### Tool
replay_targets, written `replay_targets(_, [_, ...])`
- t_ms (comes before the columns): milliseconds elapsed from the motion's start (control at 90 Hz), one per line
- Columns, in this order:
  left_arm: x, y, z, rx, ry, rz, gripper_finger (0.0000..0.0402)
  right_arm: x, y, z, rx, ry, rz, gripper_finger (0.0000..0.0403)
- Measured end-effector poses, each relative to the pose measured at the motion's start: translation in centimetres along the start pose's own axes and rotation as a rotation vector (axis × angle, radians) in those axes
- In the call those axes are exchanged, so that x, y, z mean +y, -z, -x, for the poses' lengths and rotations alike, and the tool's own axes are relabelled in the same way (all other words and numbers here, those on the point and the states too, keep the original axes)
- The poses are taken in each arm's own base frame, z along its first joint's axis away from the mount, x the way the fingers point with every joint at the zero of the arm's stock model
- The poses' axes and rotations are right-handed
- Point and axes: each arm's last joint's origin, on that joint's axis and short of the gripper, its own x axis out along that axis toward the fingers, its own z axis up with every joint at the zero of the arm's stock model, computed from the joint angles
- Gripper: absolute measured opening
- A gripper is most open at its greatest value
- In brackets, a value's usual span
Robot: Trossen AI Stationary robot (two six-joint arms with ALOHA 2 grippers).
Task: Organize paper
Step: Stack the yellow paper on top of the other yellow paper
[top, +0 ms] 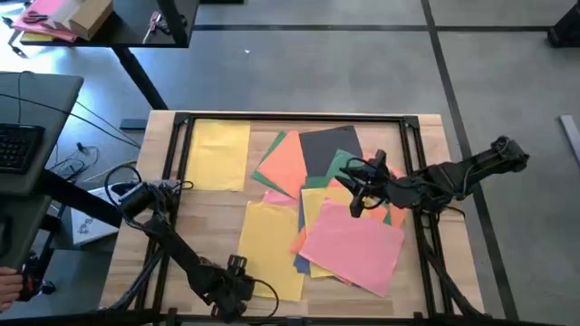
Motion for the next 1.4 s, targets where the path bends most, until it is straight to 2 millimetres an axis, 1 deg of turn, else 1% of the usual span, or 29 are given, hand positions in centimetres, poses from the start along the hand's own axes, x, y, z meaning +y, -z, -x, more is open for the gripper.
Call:
replay_targets(122, [0.1,0.0,-0.1,-0.007,-0.012,0.009,0.0174,0.0,0.0,0.0,-0.004,0.007,0.000,0.0099])
replay_targets(378, [0.1,0.0,-0.1,0.006,0.006,0.015,0.0094,0.0,0.0,0.0,-0.003,0.008,0.003,0.0099])
replay_targets(467, [0.0,0.0,-0.2,0.014,0.018,0.016,0.0076,0.0,0.0,0.0,-0.004,0.010,0.003,0.0099])
replay_targets(567, [-0.1,-0.2,0.1,0.024,0.028,0.016,0.0066,0.0,0.0,0.0,-0.004,0.012,0.005,0.0099])
replay_targets(678, [-0.3,-0.6,0.8,0.023,0.026,0.022,0.0065,0.0,0.0,0.0,-0.005,0.013,0.005,0.0099])
replay_targets(767, [-0.5,-1.4,1.5,-0.019,0.019,0.069,0.0070,0.0,0.0,0.0,-0.005,0.013,0.005,0.0099])
replay_targets(822, [-0.6,-1.6,2.0,-0.025,0.018,0.090,0.0076,0.0,0.0,0.0,-0.005,0.013,0.005,0.0099])
replay_targets(956, [-1.0,-1.4,2.1,-0.026,0.021,0.158,0.0101,0.0,0.0,0.0,-0.004,0.013,0.005,0.0099])
replay_targets(1033, [-1.7,-0.9,2.2,-0.025,0.025,0.177,0.0117,0.0,0.0,0.0,-0.004,0.013,0.005,0.0099])
replay_targets(1156, [-2.7,0.7,1.8,0.004,-0.003,0.146,0.0133,-0.1,0.1,0.1,0.001,0.010,0.010,0.0099])
replay_targets(1278, [-3.4,2.0,1.7,-0.032,-0.088,0.099,0.0133,-0.1,0.2,0.1,0.011,0.009,0.014,0.0099])
replay_targets(1400, [-3.4,2.6,1.4,-0.034,-0.138,0.078,0.0126,-0.1,0.2,0.1,0.018,0.004,-0.002,0.0099])
